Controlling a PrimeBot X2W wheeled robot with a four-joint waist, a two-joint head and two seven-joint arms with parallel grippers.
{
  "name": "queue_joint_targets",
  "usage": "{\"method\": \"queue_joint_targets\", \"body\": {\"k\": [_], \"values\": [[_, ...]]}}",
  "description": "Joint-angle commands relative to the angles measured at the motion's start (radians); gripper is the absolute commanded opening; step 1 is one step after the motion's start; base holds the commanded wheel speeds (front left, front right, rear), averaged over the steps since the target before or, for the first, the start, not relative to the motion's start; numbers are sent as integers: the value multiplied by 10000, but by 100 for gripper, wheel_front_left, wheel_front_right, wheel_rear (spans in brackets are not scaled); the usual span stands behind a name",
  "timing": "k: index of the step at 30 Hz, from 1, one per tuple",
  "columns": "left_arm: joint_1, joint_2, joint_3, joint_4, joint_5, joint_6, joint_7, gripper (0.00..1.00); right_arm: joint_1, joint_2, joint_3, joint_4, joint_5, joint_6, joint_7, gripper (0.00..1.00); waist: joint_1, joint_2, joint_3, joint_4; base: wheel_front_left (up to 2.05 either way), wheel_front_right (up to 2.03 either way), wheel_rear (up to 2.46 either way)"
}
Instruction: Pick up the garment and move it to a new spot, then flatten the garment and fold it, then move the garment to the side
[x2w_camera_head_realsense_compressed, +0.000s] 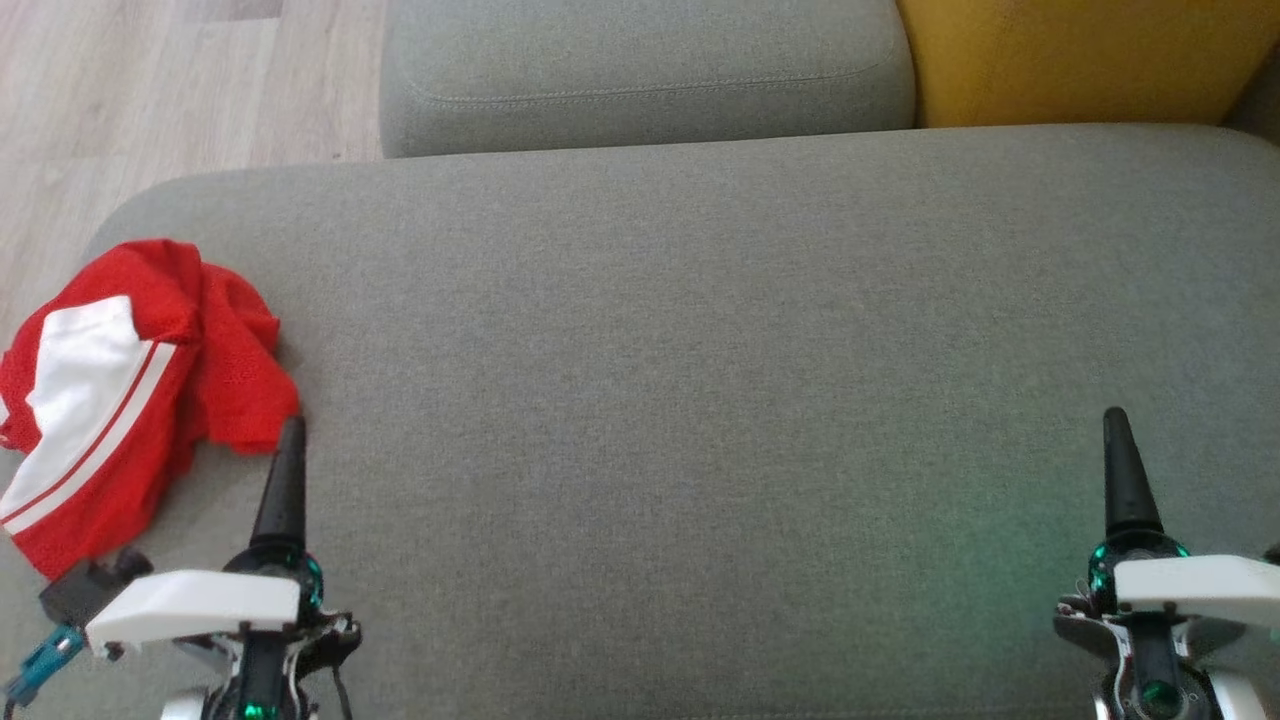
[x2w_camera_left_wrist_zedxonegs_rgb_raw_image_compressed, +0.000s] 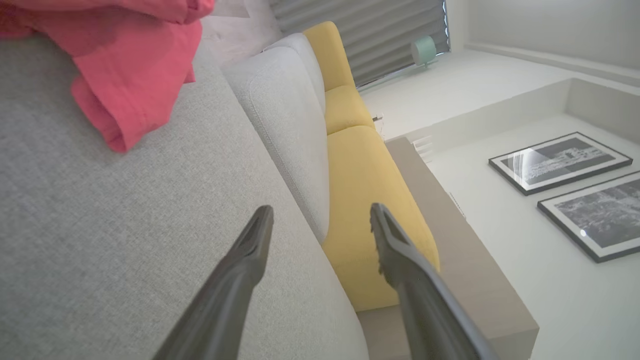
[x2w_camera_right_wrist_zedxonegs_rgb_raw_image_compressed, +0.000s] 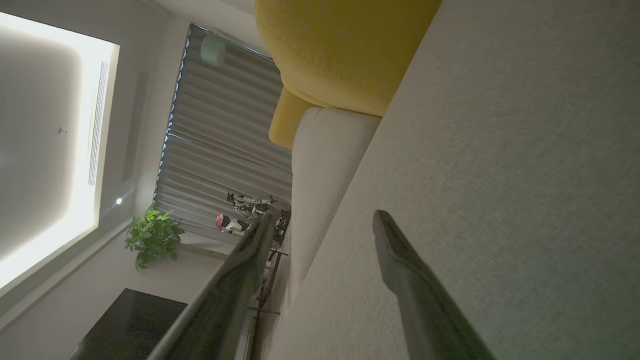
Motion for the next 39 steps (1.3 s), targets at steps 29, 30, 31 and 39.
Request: {"method": "queue_joint_targets", "body": {"k": [29,30,31,39], "values": [[-432,473,-810,-1453,5098,128,-938,100,-377,-452,1093,-1047,-4761,-4,-739,100,0,0,-50,-50,0,0,0],[-421,494,-860,-1467,5247,150,-967,100,-381,-453,1107,-1056,-4902,-4,-763,100,0,0,-51,-49,0,0,0],[-410,516,-904,-1476,5390,173,-996,100,-384,-454,1115,-1066,-5049,-4,-785,100,0,0,-52,-46,0,0,0],[-334,750,-1227,-1502,6565,473,-1229,100,-356,-465,1218,-1117,-6164,-5,-885,100,0,0,-87,-33,0,0,0]]}}
